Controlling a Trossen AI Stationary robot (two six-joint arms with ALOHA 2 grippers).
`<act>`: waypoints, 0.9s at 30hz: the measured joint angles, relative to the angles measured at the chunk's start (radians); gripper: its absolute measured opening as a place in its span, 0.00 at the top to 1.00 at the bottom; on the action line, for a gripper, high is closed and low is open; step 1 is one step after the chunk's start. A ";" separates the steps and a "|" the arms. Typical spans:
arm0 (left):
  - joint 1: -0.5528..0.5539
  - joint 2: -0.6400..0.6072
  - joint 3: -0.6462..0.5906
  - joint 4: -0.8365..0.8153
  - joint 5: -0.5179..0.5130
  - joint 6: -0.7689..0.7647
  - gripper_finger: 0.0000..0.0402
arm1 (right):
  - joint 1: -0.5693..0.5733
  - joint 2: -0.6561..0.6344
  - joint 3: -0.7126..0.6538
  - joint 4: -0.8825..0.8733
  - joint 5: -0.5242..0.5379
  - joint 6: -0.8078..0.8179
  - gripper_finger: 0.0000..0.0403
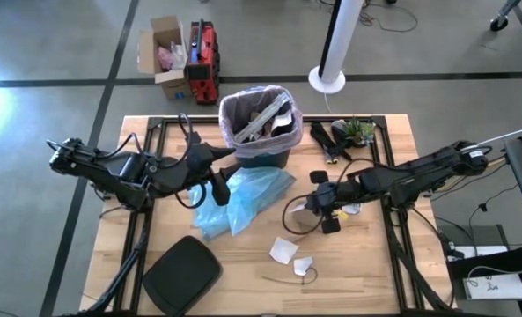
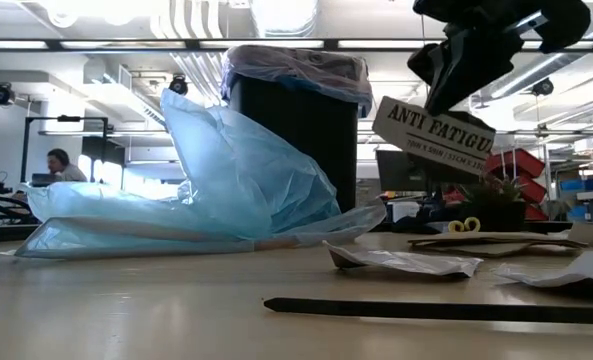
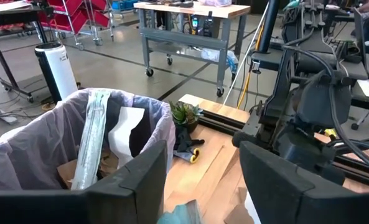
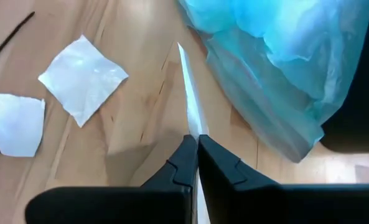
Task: Place trash/remove bag and relplace
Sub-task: Put the white paper into the trash bin
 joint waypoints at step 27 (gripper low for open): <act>-0.021 0.016 0.190 0.131 0.090 0.228 0.65 | -0.322 0.020 0.417 0.688 0.302 -0.020 1.00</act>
